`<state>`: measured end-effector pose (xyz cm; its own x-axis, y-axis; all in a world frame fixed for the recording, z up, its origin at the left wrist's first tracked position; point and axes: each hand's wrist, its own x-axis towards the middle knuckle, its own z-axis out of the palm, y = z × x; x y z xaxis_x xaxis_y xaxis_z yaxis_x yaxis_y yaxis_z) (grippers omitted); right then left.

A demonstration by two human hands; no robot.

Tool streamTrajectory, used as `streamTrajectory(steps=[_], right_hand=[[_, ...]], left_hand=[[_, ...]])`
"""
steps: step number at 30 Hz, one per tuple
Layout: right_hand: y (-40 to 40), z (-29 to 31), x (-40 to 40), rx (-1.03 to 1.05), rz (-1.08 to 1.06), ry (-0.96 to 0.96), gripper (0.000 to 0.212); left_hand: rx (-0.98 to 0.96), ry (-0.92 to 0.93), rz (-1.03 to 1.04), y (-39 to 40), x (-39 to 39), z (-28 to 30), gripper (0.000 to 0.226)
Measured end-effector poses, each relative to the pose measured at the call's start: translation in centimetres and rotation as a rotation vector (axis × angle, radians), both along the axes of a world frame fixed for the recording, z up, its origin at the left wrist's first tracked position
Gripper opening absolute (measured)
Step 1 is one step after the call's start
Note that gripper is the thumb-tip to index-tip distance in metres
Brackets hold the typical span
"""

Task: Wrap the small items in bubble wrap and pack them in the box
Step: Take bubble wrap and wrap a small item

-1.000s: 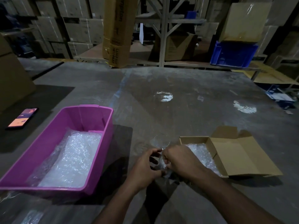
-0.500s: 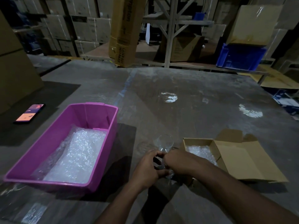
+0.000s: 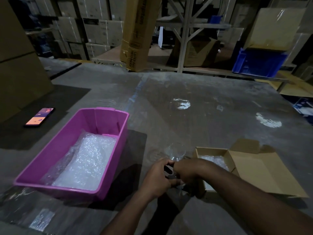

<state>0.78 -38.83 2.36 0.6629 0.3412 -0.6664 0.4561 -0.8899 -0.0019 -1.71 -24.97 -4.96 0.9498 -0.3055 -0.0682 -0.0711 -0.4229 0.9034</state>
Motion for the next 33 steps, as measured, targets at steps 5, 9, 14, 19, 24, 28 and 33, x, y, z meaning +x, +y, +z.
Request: streamTrajectory(steps=[5, 9, 14, 19, 24, 28, 33], right_hand=[[-0.7, 0.5, -0.6, 0.142, -0.148, -0.163, 0.023], [-3.3, 1.6, -1.4, 0.171, -0.208, -0.366, 0.033], [-3.9, 2.0, -2.9, 0.079, -0.101, -0.099, 0.040], [-2.9, 0.9, -2.4, 0.034, -0.079, 0.052, 0.033], [-2.2, 0.4, -2.4, 0.001, -0.092, 0.033, 0.025], [-2.4, 0.8, -2.3, 0.072, -0.137, 0.053, 0.031], [-3.6, 2.6, -2.5, 0.080, -0.124, -0.180, 0.041]], left_hand=[[-0.008, 0.051, 0.004, 0.1, 0.1, -0.1, 0.052], [-0.021, 0.071, 0.022, 0.1, 0.0, -0.2, 0.061], [-0.019, 0.011, 0.011, -0.1, 0.2, -0.2, 0.055], [-0.026, 0.017, 0.017, -0.1, 0.3, -0.2, 0.054], [-0.027, 0.020, 0.034, -0.2, 0.5, -0.9, 0.058], [0.019, -0.010, 0.015, -0.1, 0.2, -0.5, 0.060], [0.030, -0.005, 0.004, 0.6, -0.5, 0.4, 0.070]])
